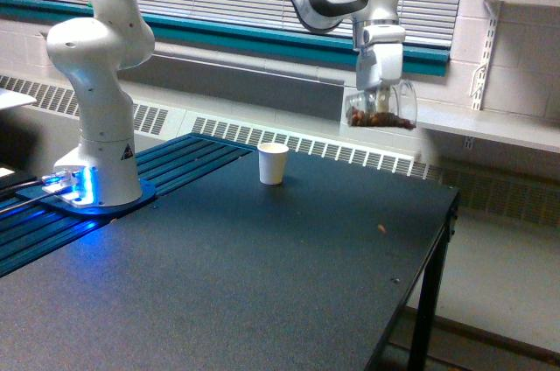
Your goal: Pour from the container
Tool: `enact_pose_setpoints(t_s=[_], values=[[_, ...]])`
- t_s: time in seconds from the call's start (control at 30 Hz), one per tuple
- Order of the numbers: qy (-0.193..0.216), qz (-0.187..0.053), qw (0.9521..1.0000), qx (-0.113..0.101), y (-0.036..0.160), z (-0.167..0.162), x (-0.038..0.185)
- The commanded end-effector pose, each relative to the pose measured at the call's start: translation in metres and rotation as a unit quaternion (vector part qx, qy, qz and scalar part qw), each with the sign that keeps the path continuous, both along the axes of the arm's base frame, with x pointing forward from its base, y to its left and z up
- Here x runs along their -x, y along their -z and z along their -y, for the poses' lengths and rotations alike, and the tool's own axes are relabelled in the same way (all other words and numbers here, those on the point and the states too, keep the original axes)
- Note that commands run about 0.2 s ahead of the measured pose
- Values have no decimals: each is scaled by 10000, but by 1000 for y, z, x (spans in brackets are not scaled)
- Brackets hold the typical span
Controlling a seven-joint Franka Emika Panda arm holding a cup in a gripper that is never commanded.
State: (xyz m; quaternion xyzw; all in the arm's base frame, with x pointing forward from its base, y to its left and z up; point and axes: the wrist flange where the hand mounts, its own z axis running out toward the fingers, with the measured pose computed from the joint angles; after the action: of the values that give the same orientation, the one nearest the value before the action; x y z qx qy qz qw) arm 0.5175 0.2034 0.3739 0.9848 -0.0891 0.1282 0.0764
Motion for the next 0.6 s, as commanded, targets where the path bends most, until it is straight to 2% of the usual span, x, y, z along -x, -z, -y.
enact_pose_setpoints(t_s=[0.03, 0.13, 0.2, 0.33, 0.6], values=[[-638, 115, 9979, 13, -6, -106, 53], [-794, 186, 9967, 52, -13, -130, 68], [-765, 233, 9968, 61, -17, -134, 72], [-643, 250, 9974, 202, -17, -130, 77], [-308, 254, 9989, 243, -13, -122, 95]])
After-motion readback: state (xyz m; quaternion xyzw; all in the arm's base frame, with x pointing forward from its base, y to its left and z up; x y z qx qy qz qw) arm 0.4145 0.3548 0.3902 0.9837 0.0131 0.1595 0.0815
